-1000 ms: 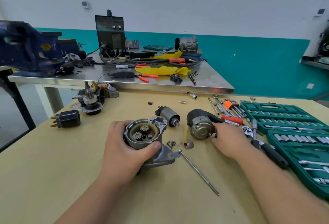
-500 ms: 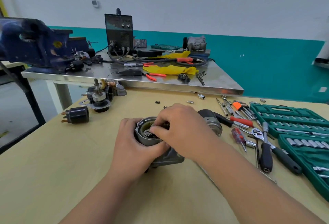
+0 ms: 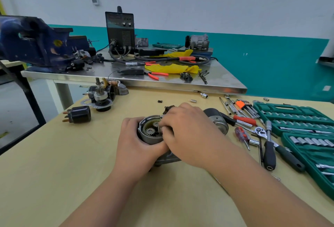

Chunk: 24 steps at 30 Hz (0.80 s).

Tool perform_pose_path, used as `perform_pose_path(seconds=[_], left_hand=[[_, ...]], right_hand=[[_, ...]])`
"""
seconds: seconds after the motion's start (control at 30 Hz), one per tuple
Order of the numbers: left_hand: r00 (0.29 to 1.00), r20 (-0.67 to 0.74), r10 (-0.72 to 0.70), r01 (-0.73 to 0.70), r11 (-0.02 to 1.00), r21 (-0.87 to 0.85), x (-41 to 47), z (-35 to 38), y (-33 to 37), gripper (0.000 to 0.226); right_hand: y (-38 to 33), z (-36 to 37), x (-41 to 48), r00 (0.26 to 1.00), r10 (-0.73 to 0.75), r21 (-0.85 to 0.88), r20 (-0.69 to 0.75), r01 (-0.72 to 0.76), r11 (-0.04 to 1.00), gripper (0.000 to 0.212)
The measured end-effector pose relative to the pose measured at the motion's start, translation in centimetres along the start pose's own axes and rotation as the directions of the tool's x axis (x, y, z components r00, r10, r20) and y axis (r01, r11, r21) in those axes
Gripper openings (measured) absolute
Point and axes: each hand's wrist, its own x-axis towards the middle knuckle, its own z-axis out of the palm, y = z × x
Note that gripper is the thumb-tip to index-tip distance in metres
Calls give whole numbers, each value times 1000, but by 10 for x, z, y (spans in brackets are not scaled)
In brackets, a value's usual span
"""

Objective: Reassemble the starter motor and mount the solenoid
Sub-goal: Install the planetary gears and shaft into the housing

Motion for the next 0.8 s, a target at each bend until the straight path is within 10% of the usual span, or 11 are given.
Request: perform_pose_path(seconds=[0.6, 0.7, 0.8], left_hand=[[998, -60, 11, -9, 999, 45, 13, -7, -6, 51], [961, -240, -137, 115, 988, -103, 27, -23, -8, 66], [901, -375, -219, 190, 975, -114, 40, -46, -16, 74]], right_hand=[[16, 3, -5, 987, -147, 152, -64, 155, 976, 41], [42, 4, 3, 943, 124, 514, -309, 56, 856, 42], [70, 25, 4, 913, 379, 584, -148, -229, 779, 33]])
